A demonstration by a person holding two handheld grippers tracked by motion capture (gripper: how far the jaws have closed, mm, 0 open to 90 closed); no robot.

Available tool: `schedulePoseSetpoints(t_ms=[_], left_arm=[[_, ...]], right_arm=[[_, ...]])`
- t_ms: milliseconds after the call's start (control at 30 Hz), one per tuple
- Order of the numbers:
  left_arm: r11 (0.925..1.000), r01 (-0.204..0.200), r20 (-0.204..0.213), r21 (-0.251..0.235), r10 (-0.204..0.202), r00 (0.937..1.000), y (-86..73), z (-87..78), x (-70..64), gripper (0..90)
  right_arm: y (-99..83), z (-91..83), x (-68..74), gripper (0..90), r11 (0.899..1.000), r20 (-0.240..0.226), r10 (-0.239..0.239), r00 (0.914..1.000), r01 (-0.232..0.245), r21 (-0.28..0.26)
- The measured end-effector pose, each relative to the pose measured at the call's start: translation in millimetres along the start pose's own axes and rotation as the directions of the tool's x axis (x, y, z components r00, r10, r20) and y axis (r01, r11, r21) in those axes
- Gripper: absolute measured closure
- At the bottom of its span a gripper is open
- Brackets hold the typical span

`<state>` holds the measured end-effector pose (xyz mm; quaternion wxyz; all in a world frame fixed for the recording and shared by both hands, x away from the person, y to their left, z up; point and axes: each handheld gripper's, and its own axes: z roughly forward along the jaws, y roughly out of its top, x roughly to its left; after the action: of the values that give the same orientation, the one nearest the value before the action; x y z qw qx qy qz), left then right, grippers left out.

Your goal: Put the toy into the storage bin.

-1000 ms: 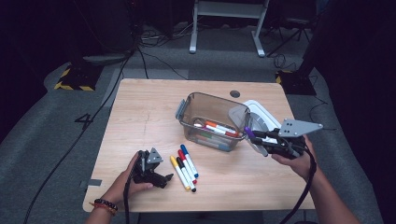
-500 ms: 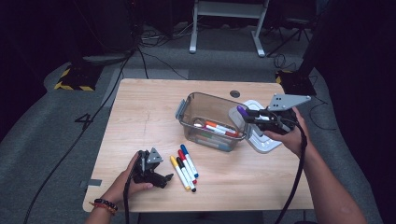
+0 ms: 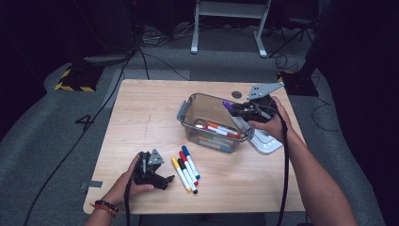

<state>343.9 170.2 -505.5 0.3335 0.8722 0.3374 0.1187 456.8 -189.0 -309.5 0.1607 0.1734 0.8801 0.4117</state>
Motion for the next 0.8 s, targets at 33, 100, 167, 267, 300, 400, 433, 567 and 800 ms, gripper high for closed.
schedulePoseSetpoints(t_ms=[33, 100, 167, 267, 300, 400, 433, 567, 800], left_arm=[[1.0000, 0.000, 0.000, 0.000, 0.000, 1.0000, 0.0, 0.0, 0.0, 0.3], [1.0000, 0.000, 0.000, 0.000, 0.000, 1.0000, 0.0, 0.0, 0.0, 0.3], [1.0000, 0.000, -0.001, 0.001, 0.000, 1.0000, 0.0, -0.1, 0.0, 0.3], [1.0000, 0.000, 0.000, 0.000, 0.000, 1.0000, 0.0, 0.0, 0.0, 0.3], [1.0000, 0.000, 0.000, 0.000, 0.000, 1.0000, 0.0, 0.0, 0.0, 0.3], [1.0000, -0.001, 0.000, 0.000, 0.001, 1.0000, 0.0, 0.0, 0.0, 0.3], [1.0000, 0.000, 0.000, 0.000, 0.000, 1.0000, 0.0, 0.0, 0.0, 0.3], [1.0000, 0.000, 0.000, 0.000, 0.000, 1.0000, 0.0, 0.0, 0.0, 0.3], [1.0000, 0.000, 0.000, 0.000, 0.000, 1.0000, 0.0, 0.0, 0.0, 0.3]], right_arm=[[1.4, 5.1, -0.5, 74.7, 1.000, -0.002, -0.003, 1.0000, 0.003, 0.011], [3.6, 15.0, -2.0, 74.7, 1.000, -0.015, 0.001, 0.9999, 0.000, 0.030], [5.1, 23.9, -3.1, 74.7, 0.999, -0.028, 0.002, 0.9996, -0.001, 0.052], [6.3, 36.6, -5.1, 74.7, 0.997, -0.046, 0.008, 0.9989, -0.004, 0.079], [6.6, 40.9, -5.5, 74.7, 0.996, -0.049, 0.008, 0.9988, -0.003, 0.093], [5.9, 54.5, -6.5, 74.7, 0.991, -0.069, 0.010, 0.9976, -0.001, 0.132], [5.3, 59.2, -6.8, 74.7, 0.989, -0.077, 0.007, 0.9970, 0.005, 0.148], [2.8, 73.3, -5.9, 74.7, 0.979, -0.096, 0.002, 0.9954, 0.018, 0.203], [-4.3, 100.6, 0.1, 74.7, 0.944, -0.166, 0.011, 0.9861, 0.044, 0.326]])
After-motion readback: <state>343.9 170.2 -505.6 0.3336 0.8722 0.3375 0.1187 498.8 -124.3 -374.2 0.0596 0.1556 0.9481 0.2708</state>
